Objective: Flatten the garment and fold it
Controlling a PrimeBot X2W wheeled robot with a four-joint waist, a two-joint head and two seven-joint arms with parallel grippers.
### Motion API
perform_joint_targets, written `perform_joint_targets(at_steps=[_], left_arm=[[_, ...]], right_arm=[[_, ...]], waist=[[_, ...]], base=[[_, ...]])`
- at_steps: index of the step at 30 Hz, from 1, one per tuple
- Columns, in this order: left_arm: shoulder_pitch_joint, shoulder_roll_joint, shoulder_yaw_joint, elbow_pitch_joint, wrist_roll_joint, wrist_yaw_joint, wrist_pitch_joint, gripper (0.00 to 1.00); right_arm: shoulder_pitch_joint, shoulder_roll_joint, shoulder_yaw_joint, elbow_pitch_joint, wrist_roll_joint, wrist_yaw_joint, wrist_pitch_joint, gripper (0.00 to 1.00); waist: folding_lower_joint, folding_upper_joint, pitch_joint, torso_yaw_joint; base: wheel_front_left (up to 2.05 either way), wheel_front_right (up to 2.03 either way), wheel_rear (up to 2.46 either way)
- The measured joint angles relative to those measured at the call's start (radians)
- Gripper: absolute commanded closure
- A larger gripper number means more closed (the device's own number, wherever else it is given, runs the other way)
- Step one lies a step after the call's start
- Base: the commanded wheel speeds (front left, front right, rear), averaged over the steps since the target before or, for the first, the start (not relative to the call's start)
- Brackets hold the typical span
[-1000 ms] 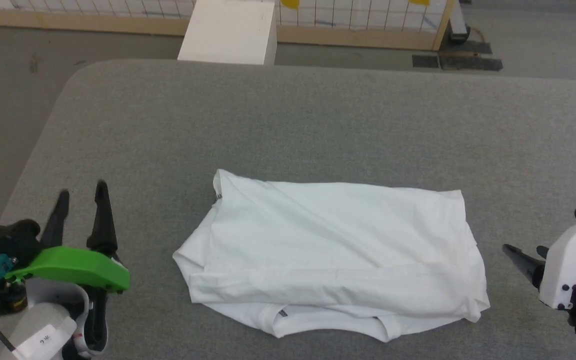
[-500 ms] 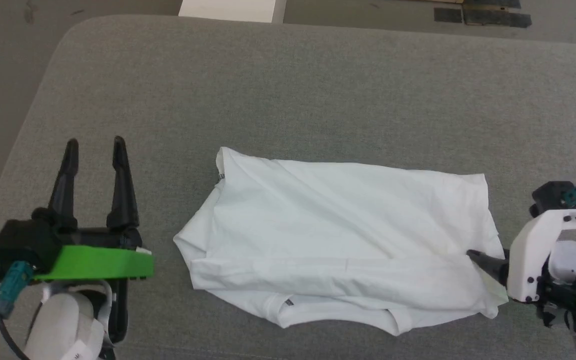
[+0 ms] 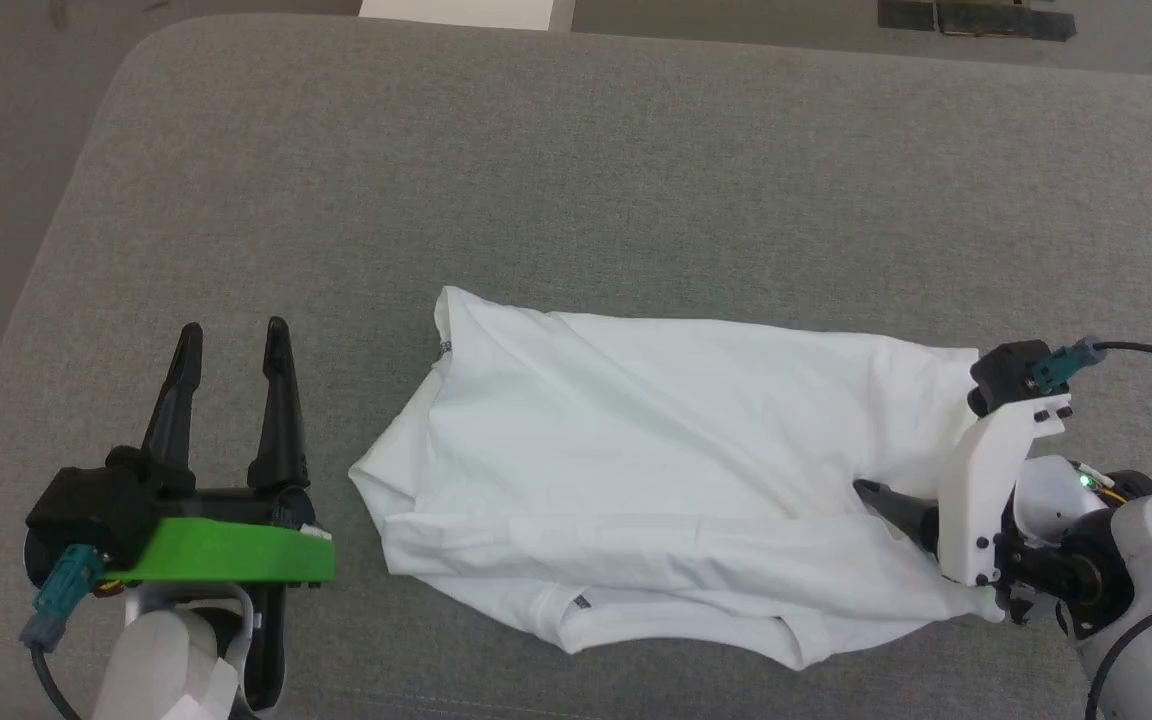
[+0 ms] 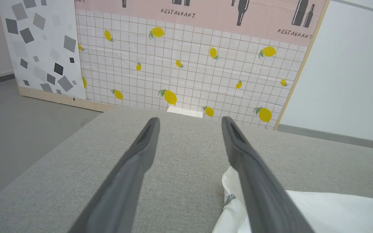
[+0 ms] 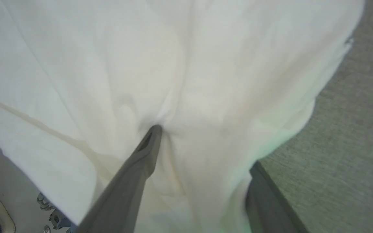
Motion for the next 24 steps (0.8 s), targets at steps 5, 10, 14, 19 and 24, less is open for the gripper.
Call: perform_joint_targets(at_steps=[5,10,14,19,24], left_arm=[[0.0,-0.016,0.014,0.006,0.015,-0.014,0.0,0.0],[0.001,-0.023,0.03,0.008,0.023,-0.021,0.0,0.0],[0.009,-0.026,0.033,0.014,0.026,-0.026,0.0,0.0],[0.013,-0.029,0.033,0.022,0.03,-0.026,0.0,0.0],[0.024,-0.032,0.029,0.027,0.031,-0.027,0.0,0.0]], right_arm=[[-0.023,-0.023,0.025,0.045,0.003,0.0,-0.022,1.0],[-0.03,-0.04,0.025,0.079,0.007,0.001,-0.049,1.0],[-0.03,-0.056,-0.002,0.1,0.006,0.001,-0.052,1.0],[-0.027,-0.108,-0.099,0.133,-0.036,0.001,-0.049,1.0],[-0.017,-0.134,-0.244,0.187,-0.133,0.001,-0.031,1.0]], waist=[[0.0,0.0,-0.004,0.002],[0.0,0.0,-0.017,-0.004],[0.0,0.0,-0.026,-0.011],[0.0,0.0,-0.037,-0.019],[0.0,0.0,-0.047,-0.024]], base=[[0.0,0.0,0.0],[0.0,0.0,0.0],[0.0,0.0,0.0],[0.0,0.0,0.0],[0.0,0.0,0.0]])
